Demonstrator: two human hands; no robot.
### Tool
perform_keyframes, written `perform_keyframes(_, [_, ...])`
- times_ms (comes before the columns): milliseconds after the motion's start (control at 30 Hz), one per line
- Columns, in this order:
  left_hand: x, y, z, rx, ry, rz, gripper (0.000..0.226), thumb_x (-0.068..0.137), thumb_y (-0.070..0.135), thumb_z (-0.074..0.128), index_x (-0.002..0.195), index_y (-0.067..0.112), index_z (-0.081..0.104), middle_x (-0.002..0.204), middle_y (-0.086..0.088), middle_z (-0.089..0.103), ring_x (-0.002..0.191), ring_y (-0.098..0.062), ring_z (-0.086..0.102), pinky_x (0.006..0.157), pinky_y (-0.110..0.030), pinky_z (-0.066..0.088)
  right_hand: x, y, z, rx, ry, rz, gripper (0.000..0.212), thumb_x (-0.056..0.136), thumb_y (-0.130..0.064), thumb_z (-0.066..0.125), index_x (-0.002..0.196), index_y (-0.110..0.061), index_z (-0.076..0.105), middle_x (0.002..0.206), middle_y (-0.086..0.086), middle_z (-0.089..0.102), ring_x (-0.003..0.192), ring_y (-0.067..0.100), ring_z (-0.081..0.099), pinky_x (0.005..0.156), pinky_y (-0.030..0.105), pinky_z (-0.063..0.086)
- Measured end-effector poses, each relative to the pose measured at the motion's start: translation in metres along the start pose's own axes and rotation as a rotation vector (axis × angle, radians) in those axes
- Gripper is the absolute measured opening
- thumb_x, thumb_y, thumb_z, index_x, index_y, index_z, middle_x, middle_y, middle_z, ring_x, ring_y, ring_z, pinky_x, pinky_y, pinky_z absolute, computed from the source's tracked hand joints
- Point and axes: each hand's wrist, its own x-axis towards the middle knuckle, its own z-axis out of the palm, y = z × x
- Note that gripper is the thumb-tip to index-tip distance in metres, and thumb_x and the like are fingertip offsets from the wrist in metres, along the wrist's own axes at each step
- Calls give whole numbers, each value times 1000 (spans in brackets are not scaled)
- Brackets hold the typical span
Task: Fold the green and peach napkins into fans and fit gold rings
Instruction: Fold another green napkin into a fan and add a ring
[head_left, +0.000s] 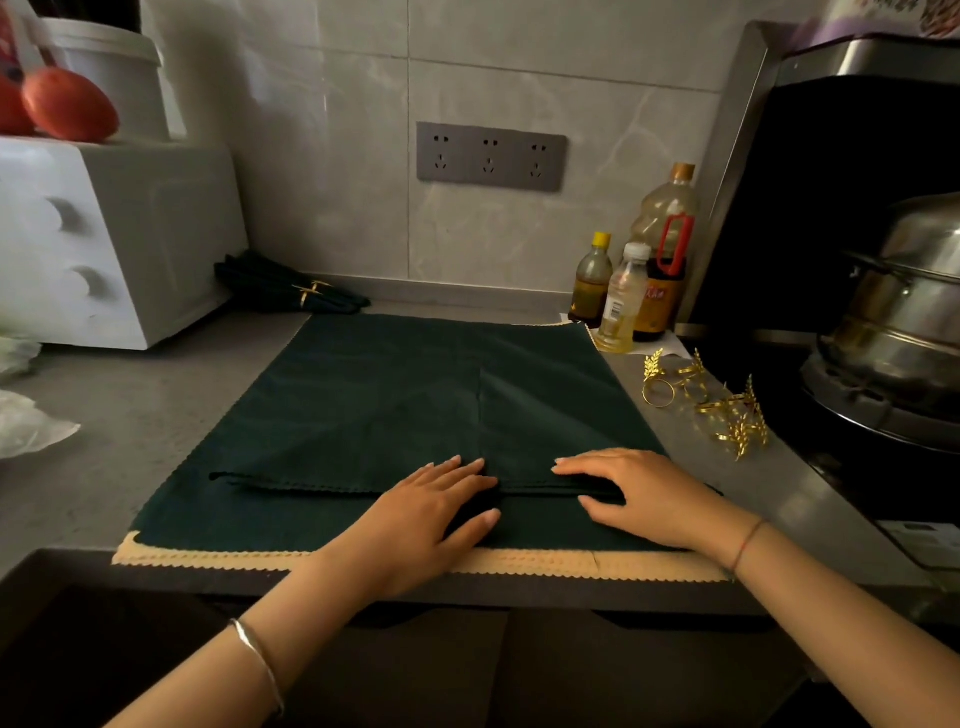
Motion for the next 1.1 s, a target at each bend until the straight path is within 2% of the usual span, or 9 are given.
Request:
perform_keyframes(100, [-1,0,2,1,15,15,74,83,68,10,147,35,24,157,19,4,144,1,-1,114,-17,-3,-4,7,-6,30,-15,27,49,92,-22,52,133,-48,41,137,-28,40,123,-9,39,96,7,31])
perform_keyframes(233, [-1,1,2,12,23,19,72,85,66,9,147,35,27,155,22,9,144,-1,0,116,-20,-2,-13,25,-22,-51,-43,91,49,90,-14,54,127,-45,46,120,-30,37,78,-24,42,66,-1,33])
perform_keyframes(333, [-2,1,2,17,26,22,67,88,63,11,147,34,25,155,22,15,144,0,-2,118,-23,-2,-15,43,-46,-44,-11,157,33,87,-14,61,99,-45,57,110,-23,54,91,-8,53,83,12,42])
perform_keyframes(433, [-4,0,4,21,27,31,69,88,64,9,148,34,22,155,21,14,144,0,-4,118,-23,-4,-6,56,-74,164,109,172,29,80,-7,70,82,-36,66,89,-14,66,83,-4,60,81,24,50])
perform_keyframes(600, [-6,2,5,8,35,13,73,86,68,6,150,35,-2,156,17,12,143,2,-8,117,-21,-7,52,43,-95,675,346,139,29,77,-3,70,103,-16,62,99,-7,65,88,-2,62,75,18,51])
perform_keyframes(767, [-7,3,4,-27,47,5,71,86,70,7,145,41,-19,156,19,9,142,6,-10,117,-20,-7,132,27,-66,1009,409,179,37,80,-5,69,114,-9,56,101,5,67,87,9,65,71,14,54])
perform_keyframes(867, [-8,4,2,-53,47,5,69,86,71,7,145,44,-17,156,20,8,141,7,-11,117,-20,-8,164,17,-42,1023,403,228,37,80,-4,70,115,-3,56,109,17,65,85,18,65,73,20,56])
perform_keyframes(967, [-5,4,1,-36,33,1,69,85,72,4,146,45,-11,155,23,9,140,9,-13,115,-17,-11,181,16,-18,942,370,292,38,79,-7,72,114,-2,58,115,20,61,102,25,61,85,27,51])
perform_keyframes(1100, [-3,5,-2,-24,2,2,67,86,71,5,147,47,-5,154,27,7,139,10,-14,111,-15,-15,190,18,6,926,343,345,37,79,-9,73,113,-4,60,113,15,62,92,14,57,70,14,48])
